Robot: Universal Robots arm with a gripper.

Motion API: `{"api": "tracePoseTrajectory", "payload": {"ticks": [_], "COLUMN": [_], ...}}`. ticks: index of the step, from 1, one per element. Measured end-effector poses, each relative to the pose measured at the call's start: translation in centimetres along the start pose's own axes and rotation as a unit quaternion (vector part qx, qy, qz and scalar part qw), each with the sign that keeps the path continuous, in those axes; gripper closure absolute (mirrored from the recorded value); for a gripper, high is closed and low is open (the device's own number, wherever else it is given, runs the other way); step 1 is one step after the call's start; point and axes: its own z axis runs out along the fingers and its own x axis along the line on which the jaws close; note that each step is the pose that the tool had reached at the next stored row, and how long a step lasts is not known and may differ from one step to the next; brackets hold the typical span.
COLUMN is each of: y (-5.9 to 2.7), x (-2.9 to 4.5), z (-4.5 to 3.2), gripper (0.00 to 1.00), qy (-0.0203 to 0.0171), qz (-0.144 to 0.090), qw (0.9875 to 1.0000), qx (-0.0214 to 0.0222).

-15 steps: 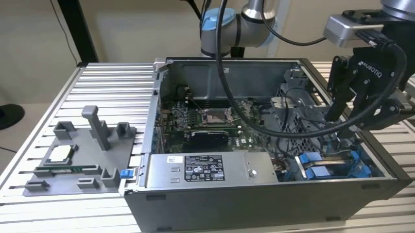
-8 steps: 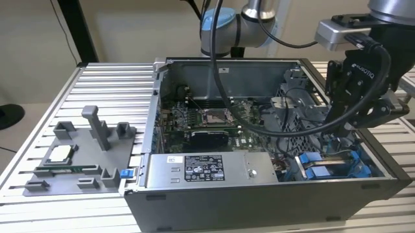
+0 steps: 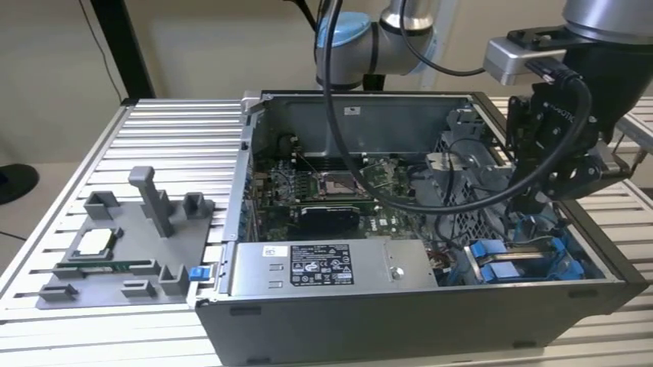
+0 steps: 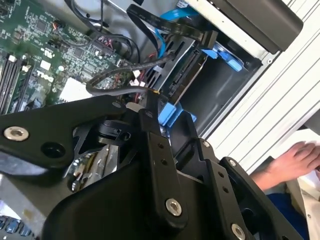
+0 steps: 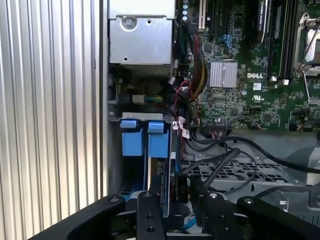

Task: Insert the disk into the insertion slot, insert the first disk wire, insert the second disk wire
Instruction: 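Insert the first disk wire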

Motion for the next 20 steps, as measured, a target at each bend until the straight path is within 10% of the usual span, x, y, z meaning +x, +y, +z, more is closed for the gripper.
{"api": "tracePoseTrajectory", "payload": {"ticks": [14, 20], "y": [0.20, 0.22], "x": [-0.31, -0.32], "z": [0.42, 0.61], "gripper": [0.00, 0.00], "qy": [-0.0009, -0.0107], "qz": [-0.004, -0.004], "qw": [0.9998, 0.9997], "qx": [0.0216, 0.0233]}}
